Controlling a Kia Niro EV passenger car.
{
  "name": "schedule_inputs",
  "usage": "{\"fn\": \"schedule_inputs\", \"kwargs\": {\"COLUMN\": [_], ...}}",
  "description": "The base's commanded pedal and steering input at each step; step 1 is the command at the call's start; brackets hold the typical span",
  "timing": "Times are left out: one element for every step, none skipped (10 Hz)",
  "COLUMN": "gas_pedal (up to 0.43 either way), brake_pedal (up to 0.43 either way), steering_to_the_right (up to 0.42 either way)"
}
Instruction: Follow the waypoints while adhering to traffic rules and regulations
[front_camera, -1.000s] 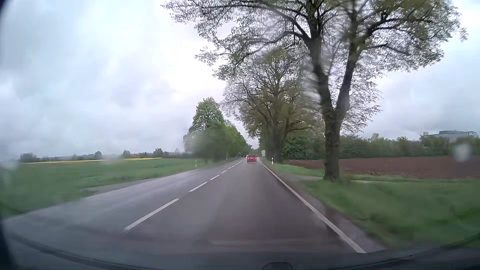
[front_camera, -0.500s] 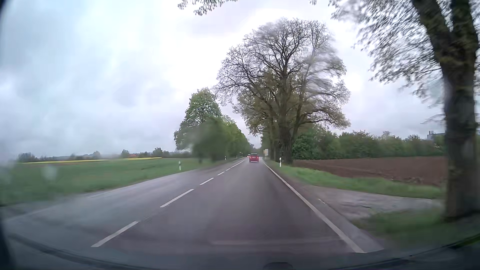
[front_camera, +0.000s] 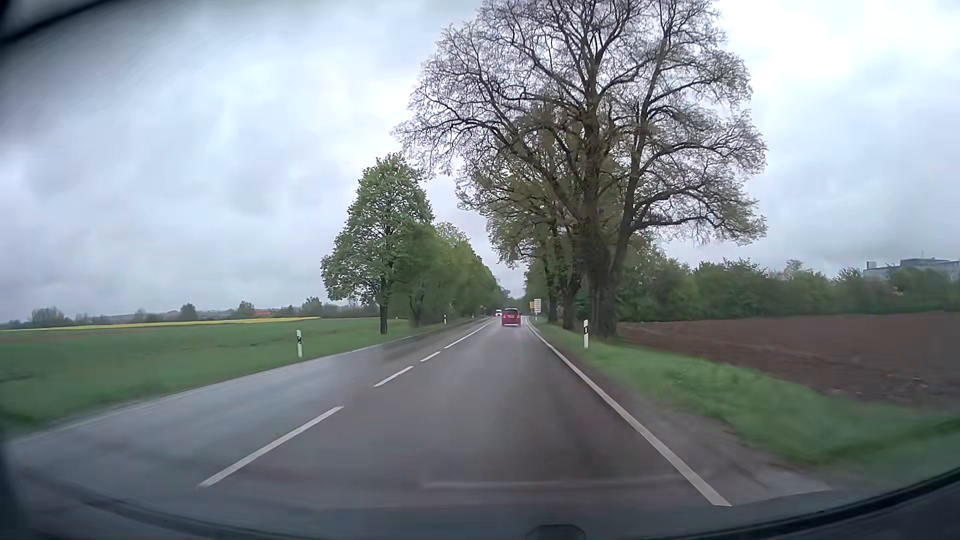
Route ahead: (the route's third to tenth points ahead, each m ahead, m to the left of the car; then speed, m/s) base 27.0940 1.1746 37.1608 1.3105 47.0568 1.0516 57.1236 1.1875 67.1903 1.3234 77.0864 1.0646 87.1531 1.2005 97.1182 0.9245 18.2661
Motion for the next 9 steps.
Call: {"fn": "schedule_inputs", "kwargs": {"gas_pedal": [0.0, 0.0, 0.0, 0.0, 0.0, 0.0, 0.0, 0.0, 0.0], "brake_pedal": [0.0, 0.0, 0.0, 0.0, 0.0, 0.0, 0.0, 0.0, 0.0], "steering_to_the_right": [-0.002, -0.002, -0.002, -0.002, -0.002, -0.002, -0.002, -0.001, -0.001]}}
